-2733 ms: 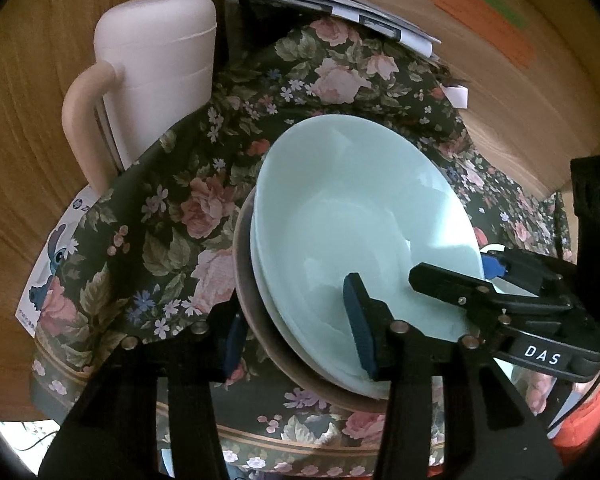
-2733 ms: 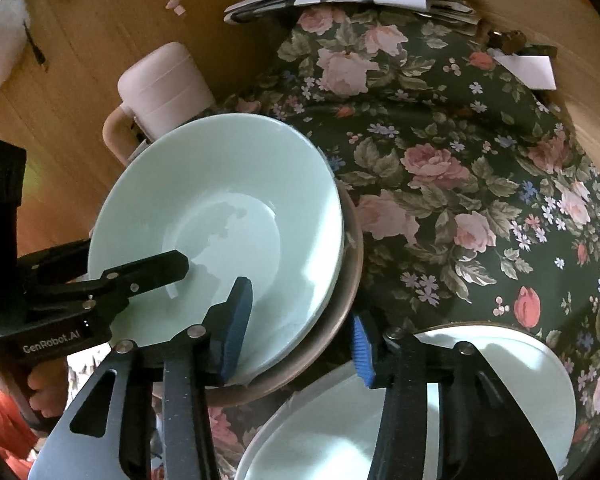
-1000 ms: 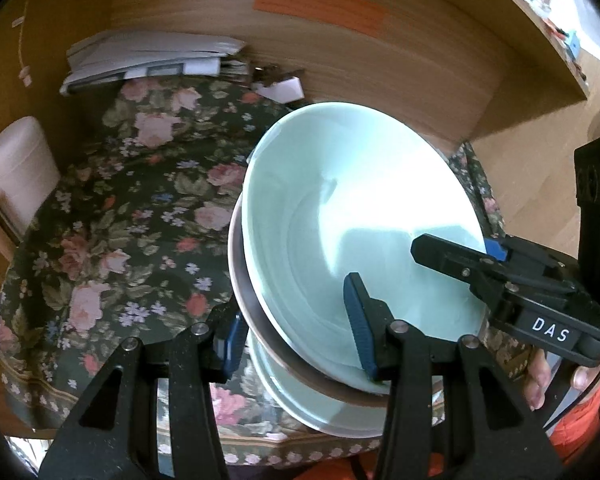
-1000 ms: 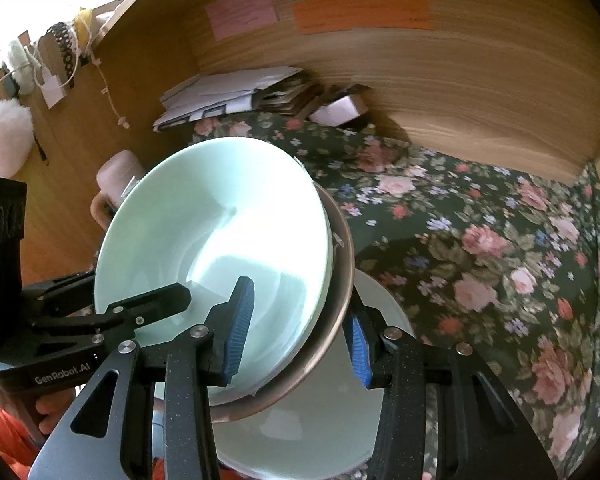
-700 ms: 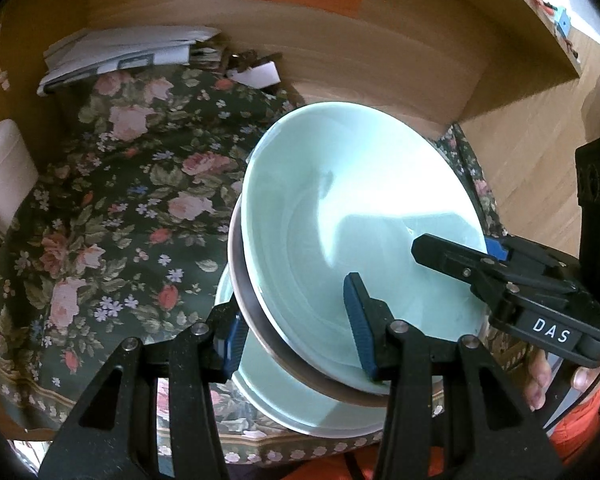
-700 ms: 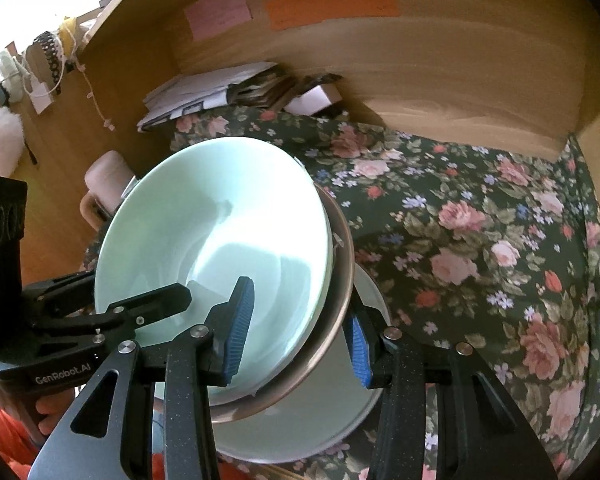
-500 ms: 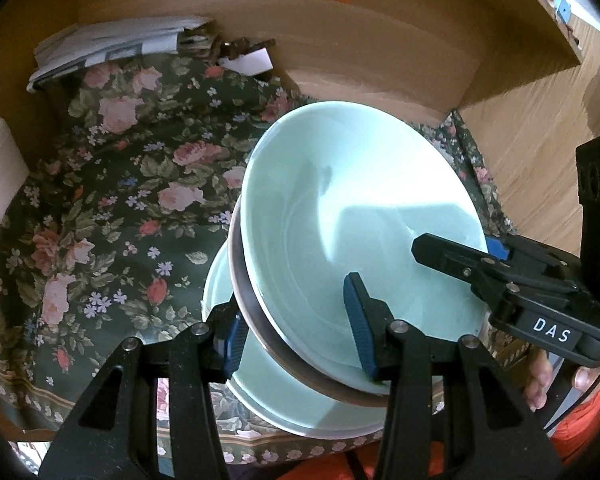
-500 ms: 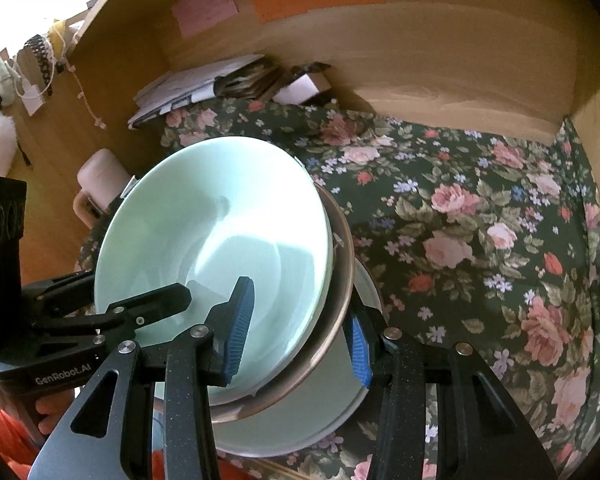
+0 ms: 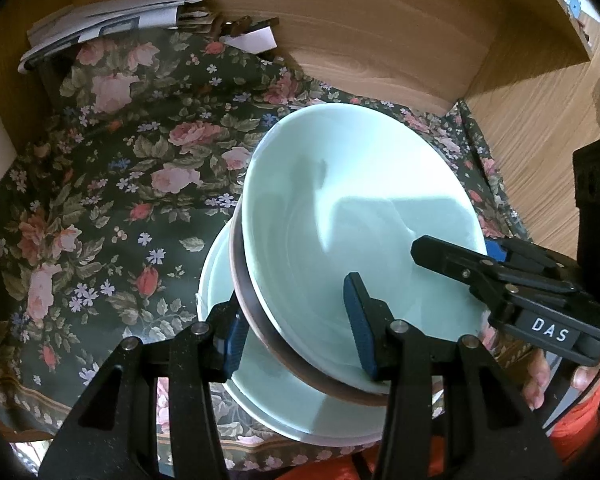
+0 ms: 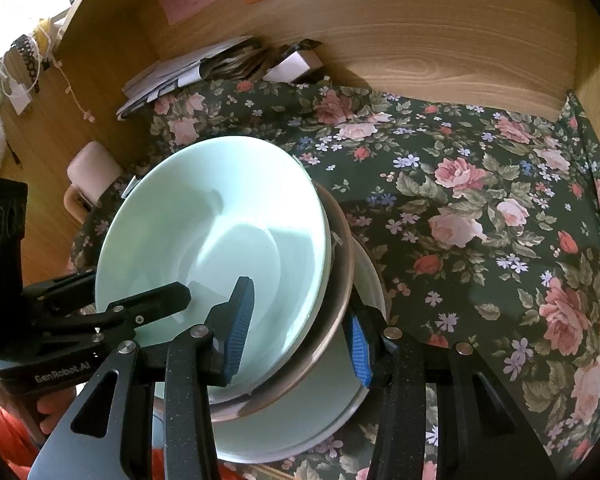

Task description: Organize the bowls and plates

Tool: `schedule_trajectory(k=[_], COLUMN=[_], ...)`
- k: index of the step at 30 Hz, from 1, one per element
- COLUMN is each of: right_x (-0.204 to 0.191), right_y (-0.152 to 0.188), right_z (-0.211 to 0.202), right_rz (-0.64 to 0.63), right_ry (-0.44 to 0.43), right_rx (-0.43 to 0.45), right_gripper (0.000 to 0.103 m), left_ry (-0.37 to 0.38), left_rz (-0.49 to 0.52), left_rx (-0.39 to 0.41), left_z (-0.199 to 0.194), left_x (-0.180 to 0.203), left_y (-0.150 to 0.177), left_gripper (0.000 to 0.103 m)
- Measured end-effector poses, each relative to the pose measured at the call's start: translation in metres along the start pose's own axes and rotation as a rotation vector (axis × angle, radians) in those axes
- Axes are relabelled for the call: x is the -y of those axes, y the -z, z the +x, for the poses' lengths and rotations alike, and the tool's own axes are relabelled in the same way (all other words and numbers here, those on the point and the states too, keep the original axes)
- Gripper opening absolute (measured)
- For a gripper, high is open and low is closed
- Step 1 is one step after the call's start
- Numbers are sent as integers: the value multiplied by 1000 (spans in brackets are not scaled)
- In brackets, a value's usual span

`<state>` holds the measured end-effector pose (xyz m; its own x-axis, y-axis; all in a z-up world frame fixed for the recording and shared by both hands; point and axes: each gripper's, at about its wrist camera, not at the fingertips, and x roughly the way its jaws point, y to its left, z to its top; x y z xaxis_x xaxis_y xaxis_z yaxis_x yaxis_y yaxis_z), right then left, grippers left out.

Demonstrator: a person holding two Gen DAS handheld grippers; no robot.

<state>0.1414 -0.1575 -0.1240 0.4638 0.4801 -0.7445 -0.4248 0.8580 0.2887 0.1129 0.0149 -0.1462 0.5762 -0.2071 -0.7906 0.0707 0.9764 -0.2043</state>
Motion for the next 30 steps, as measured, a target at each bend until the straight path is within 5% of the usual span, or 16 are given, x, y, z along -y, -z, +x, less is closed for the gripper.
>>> schedule_trajectory(k=[9,16,24,30], right_x=[4,-15,-51,-61], right_y=[-1,-6,9,19], right_z=[-24,-71,-135,-155], right_rz=[-14,-58,-147,-165], right_ry=[57,58,116,131], right_rx=[94,244,499,592], right_gripper=[45,47,81,92], left_ry=[-47,-61,-111,-103], left_rz=[-4,34,129,134], left_rx=[103,297,543,645], left_z=[-24,-78,-137,-161], left_x=[-3,12,43,50], left_y=[-2,-8,6,20], left_gripper=[49,59,73,88])
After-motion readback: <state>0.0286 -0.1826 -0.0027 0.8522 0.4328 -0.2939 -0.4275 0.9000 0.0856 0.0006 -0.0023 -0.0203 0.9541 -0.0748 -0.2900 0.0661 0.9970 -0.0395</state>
